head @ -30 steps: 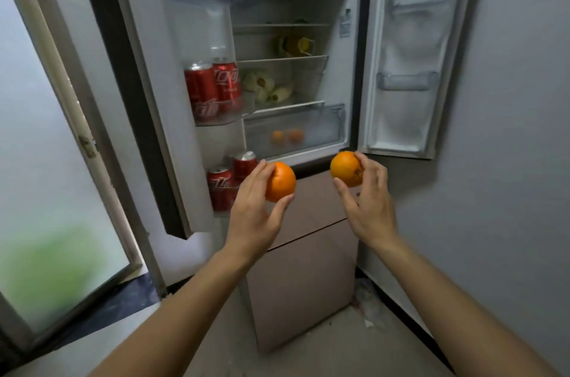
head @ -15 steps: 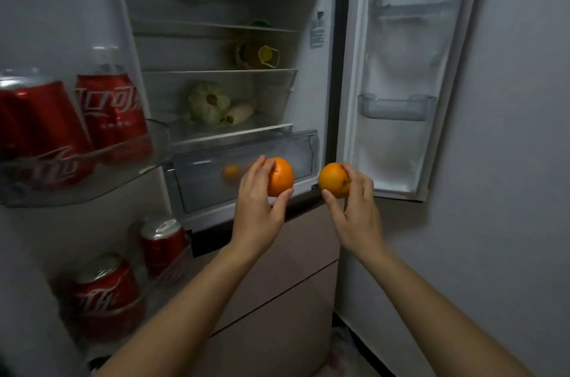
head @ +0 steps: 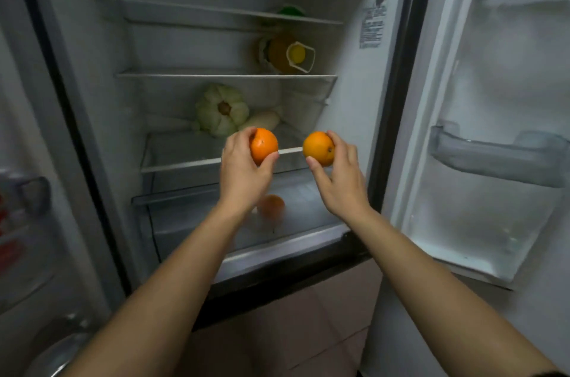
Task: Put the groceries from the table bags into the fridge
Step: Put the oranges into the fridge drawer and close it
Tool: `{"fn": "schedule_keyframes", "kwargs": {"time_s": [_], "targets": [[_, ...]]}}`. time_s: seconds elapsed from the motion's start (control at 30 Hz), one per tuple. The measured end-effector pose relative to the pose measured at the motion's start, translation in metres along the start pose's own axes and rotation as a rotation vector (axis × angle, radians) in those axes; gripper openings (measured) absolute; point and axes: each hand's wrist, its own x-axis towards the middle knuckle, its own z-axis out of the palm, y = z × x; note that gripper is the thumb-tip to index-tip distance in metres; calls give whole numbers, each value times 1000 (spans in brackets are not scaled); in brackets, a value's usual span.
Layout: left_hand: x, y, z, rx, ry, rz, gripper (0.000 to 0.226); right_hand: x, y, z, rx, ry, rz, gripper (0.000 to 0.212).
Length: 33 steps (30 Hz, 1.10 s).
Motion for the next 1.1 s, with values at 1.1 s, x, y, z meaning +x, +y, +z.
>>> {"fn": "schedule_keyframes", "kwargs": {"time_s": [1.1], "targets": [[92,-102,1,721,-1002,-809,18,139,23,162,-345,-1377,-3,45]]}}
